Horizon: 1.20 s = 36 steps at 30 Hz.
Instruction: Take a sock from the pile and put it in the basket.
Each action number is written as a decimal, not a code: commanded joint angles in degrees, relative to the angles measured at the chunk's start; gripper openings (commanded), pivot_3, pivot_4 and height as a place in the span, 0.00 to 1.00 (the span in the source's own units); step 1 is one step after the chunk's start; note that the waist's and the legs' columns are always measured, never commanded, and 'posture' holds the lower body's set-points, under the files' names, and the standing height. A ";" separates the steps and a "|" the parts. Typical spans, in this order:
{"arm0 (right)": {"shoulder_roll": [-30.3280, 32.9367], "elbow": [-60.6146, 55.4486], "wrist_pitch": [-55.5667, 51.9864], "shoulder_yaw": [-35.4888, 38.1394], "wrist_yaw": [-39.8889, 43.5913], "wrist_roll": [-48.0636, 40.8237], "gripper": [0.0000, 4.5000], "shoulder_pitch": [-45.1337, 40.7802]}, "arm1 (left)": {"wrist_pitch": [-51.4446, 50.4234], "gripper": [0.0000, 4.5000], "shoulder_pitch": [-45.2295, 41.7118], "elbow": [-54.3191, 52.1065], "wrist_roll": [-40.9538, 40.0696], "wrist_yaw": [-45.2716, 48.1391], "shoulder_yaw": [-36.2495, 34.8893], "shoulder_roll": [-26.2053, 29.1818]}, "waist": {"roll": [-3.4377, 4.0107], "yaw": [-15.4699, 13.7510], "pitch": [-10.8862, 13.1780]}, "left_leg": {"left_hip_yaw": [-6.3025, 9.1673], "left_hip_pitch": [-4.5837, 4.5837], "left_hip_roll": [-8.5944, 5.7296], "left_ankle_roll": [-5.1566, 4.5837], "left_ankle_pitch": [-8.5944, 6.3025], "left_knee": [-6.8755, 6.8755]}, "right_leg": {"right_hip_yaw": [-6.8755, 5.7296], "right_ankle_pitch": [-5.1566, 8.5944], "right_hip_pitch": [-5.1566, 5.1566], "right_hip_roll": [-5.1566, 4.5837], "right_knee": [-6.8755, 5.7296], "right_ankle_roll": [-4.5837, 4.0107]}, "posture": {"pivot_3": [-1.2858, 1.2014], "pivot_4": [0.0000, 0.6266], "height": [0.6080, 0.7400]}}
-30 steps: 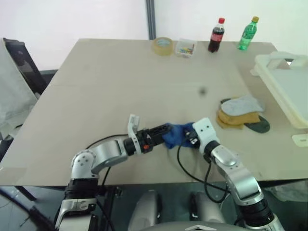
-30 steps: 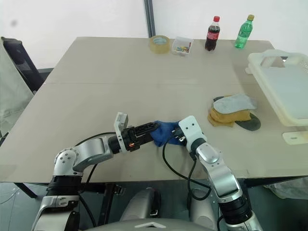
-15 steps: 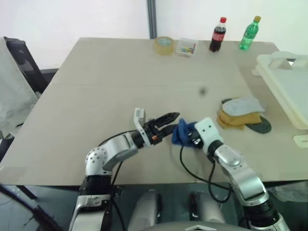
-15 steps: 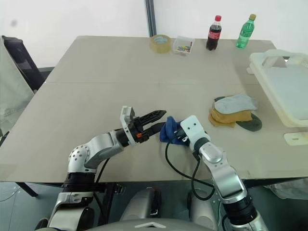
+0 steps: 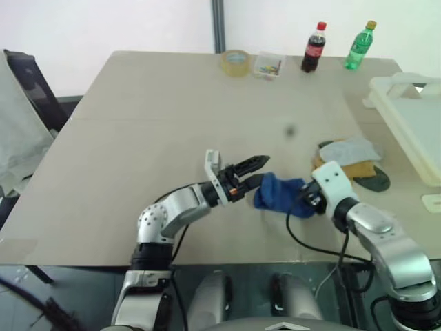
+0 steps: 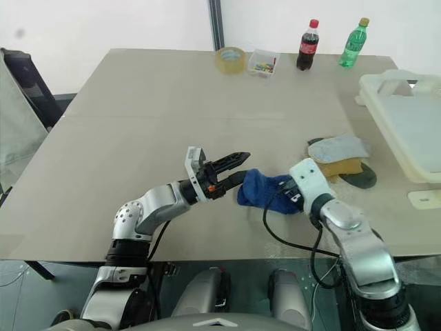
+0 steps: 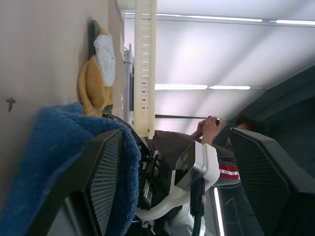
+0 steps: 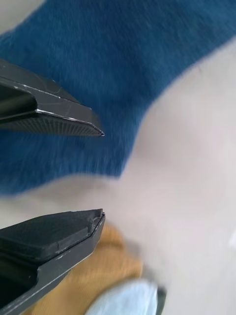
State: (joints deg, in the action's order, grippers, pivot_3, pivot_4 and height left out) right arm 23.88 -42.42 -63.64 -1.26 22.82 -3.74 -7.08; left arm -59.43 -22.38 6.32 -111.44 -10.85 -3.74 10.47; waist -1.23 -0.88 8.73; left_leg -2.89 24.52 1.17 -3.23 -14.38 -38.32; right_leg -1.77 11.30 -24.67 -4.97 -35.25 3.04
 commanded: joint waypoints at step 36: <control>-1.77 9.63 16.65 -8.34 -4.50 -4.03 0.53 7.10 | -13.10 0.82 -1.67 -6.43 33.81 22.39 4.41 19.26 | 0.06 0.32 0.06 | 0.05 -0.60 0.11 0.27 0.15 0.06 | -0.06 0.13 0.42 0.11 -0.22 0.13 | 0.52 0.24 1.00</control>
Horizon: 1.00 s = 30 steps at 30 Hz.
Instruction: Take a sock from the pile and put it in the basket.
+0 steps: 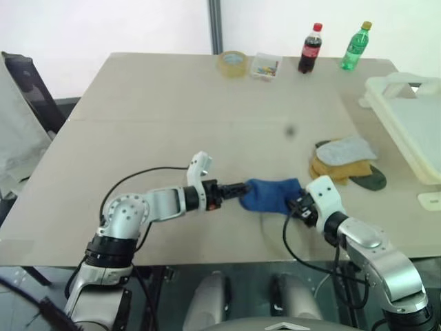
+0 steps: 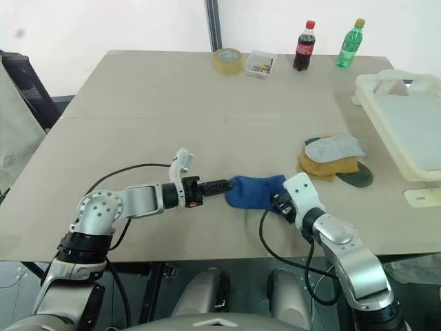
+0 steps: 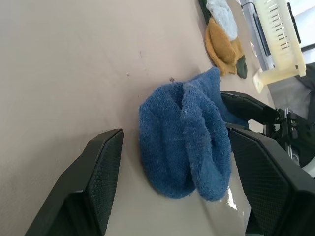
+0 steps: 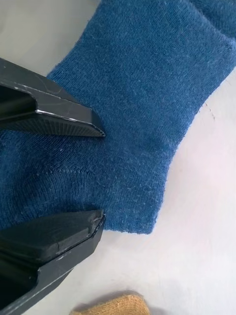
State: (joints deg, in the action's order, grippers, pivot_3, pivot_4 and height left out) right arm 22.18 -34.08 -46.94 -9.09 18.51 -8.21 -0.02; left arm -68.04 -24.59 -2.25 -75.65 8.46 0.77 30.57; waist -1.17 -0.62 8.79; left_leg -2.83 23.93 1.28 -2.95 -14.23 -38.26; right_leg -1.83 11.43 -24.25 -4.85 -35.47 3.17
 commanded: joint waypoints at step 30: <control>-0.68 5.31 2.11 -1.85 -0.36 2.58 0.53 -2.70 | -13.19 0.82 -5.57 21.70 -24.10 -18.74 -10.70 -19.10 | -0.07 -0.07 -0.03 | 0.09 -0.18 -0.04 -0.03 0.00 -0.06 | -0.02 -0.09 0.22 -0.04 -0.05 -0.14 | 0.52 0.24 1.00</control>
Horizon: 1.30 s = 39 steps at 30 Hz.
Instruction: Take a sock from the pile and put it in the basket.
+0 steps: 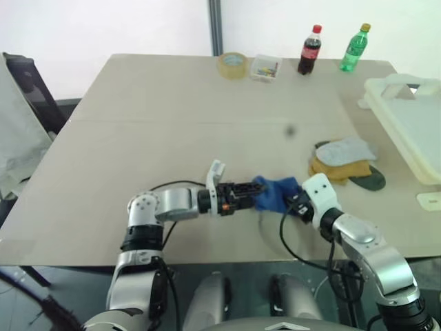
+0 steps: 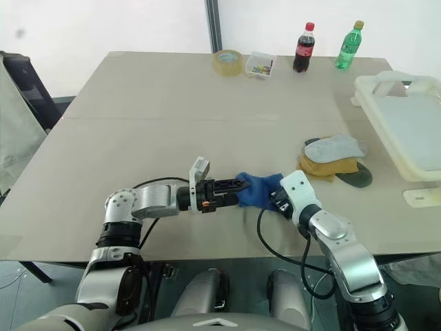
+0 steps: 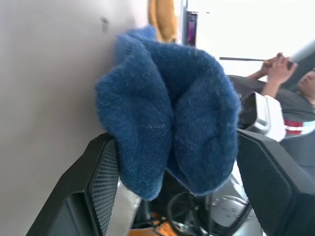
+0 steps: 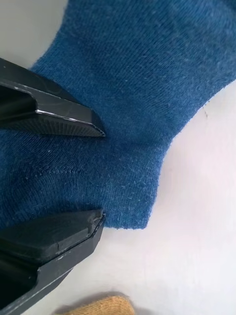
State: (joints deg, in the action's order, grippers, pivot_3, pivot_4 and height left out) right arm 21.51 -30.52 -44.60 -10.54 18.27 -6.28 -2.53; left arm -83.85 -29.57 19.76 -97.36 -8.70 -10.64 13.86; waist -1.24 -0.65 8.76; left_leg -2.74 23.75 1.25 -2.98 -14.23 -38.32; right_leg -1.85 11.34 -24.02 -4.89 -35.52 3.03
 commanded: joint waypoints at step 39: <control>1.37 3.39 0.70 -5.05 1.90 5.88 0.53 -0.45 | 10.61 0.82 -1.05 -7.58 -5.34 0.85 2.72 1.50 | -0.01 0.05 0.00 | 0.00 0.01 -0.01 0.01 0.00 0.00 | -0.01 0.00 0.00 0.01 0.01 -0.01 | 0.52 0.24 1.00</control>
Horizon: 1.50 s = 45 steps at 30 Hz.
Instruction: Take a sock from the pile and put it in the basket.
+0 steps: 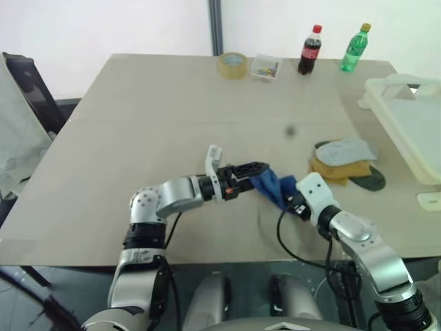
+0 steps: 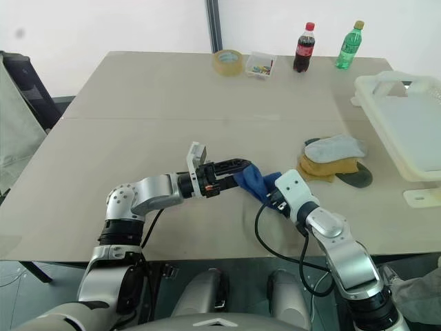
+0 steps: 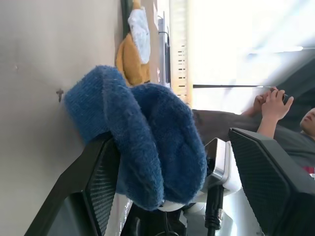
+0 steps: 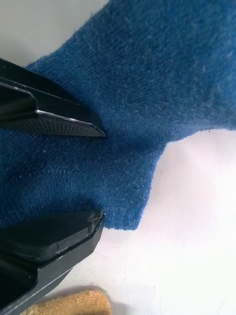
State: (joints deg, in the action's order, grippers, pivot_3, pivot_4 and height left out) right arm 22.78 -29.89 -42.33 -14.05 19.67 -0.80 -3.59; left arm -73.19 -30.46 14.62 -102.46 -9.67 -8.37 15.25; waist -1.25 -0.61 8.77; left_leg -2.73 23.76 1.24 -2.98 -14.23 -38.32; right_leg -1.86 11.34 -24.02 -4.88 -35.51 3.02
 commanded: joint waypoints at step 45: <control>-0.41 -18.17 -16.64 19.61 4.84 -16.01 1.00 2.28 | -3.97 0.83 -7.72 6.52 29.55 27.09 6.25 -10.99 | -0.09 -0.22 0.37 | 0.14 0.22 -0.03 -0.08 -0.05 0.00 | -0.16 0.03 -0.03 -0.03 0.20 0.05 | 0.52 0.24 1.00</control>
State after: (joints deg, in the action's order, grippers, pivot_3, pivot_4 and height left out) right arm 23.22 -48.35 -58.58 5.38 26.96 -17.02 -0.44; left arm -77.08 -37.20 21.41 -73.84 15.68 -1.74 4.70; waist -1.34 -0.84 9.13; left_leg -2.59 23.99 1.20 -3.06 -14.28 -38.31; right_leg -2.02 11.37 -24.07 -4.92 -35.31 3.06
